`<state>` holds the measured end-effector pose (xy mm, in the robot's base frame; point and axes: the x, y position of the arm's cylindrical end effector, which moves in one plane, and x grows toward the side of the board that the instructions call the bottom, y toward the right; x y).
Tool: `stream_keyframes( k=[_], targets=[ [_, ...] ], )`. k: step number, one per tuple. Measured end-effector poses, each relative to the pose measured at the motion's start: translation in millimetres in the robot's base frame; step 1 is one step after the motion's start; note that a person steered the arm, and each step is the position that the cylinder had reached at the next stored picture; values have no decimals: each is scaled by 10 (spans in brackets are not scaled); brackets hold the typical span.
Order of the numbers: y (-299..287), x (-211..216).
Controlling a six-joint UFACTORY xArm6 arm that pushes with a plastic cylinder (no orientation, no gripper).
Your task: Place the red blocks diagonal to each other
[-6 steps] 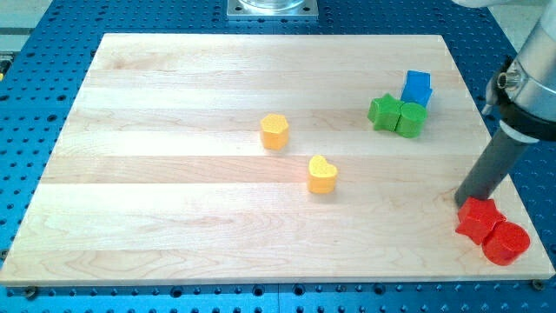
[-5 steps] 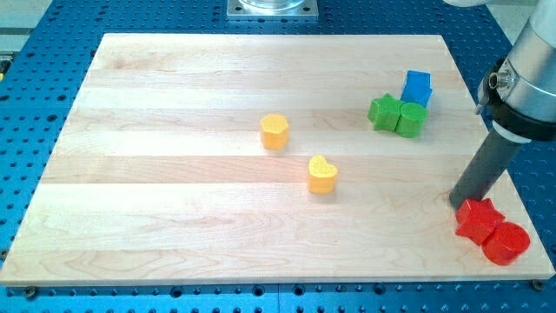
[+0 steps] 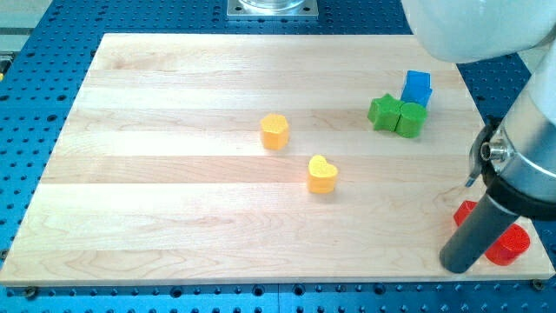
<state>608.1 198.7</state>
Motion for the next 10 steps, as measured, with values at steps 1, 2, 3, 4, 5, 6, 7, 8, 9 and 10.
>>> stream_keyframes(
  k=[1, 2, 3, 4, 5, 6, 7, 8, 9, 10],
  targets=[
    [10, -157],
    [10, -328],
    [10, -636],
    [121, -922],
    [907, -910],
    [1181, -679],
    [913, -364],
    [624, -355],
    [511, -497],
    [510, -673]
  ],
)
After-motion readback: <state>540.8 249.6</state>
